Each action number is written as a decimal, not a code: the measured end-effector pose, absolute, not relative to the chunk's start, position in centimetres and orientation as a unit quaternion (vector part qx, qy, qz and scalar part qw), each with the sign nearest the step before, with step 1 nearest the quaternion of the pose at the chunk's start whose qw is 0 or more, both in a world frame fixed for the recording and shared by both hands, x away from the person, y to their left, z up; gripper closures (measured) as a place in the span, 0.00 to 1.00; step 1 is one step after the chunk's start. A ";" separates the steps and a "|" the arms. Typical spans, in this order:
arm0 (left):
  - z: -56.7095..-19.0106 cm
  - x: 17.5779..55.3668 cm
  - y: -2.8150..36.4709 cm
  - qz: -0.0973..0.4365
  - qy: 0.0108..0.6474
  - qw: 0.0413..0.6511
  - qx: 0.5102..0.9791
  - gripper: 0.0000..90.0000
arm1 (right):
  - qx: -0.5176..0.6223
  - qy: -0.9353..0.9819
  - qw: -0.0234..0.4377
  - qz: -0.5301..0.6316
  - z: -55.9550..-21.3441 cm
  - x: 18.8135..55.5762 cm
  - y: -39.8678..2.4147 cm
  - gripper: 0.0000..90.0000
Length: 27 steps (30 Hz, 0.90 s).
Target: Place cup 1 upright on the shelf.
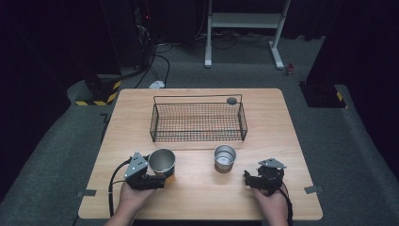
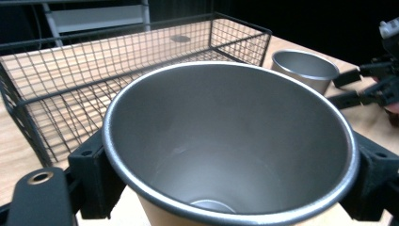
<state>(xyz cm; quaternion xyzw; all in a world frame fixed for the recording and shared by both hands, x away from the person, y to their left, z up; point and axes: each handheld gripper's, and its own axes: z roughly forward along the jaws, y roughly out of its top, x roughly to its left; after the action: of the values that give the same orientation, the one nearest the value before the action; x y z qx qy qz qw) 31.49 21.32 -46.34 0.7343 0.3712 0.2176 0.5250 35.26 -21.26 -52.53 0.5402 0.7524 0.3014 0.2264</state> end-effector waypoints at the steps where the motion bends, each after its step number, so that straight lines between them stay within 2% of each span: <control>1: -46.3 31.5 21.3 0.218 0.371 0.525 0.734 0.15 | 0.540 0.752 0.226 0.301 -52.5 35.3 -21.3 0.09; 8: -45.8 32.6 21.4 0.209 0.400 0.545 0.707 0.15 | 0.533 0.757 0.225 0.303 -52.5 35.3 -21.7 0.09; 27: -44.3 34.1 20.2 0.228 0.404 0.541 0.702 0.15 | 0.532 0.757 0.227 0.303 -52.5 35.3 -21.7 0.09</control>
<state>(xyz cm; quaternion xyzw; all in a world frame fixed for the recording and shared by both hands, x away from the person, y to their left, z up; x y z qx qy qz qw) 34.11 20.22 -44.28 0.7017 0.4037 0.2282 0.5409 35.27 -21.66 -52.54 0.5322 0.7575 0.3028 0.2267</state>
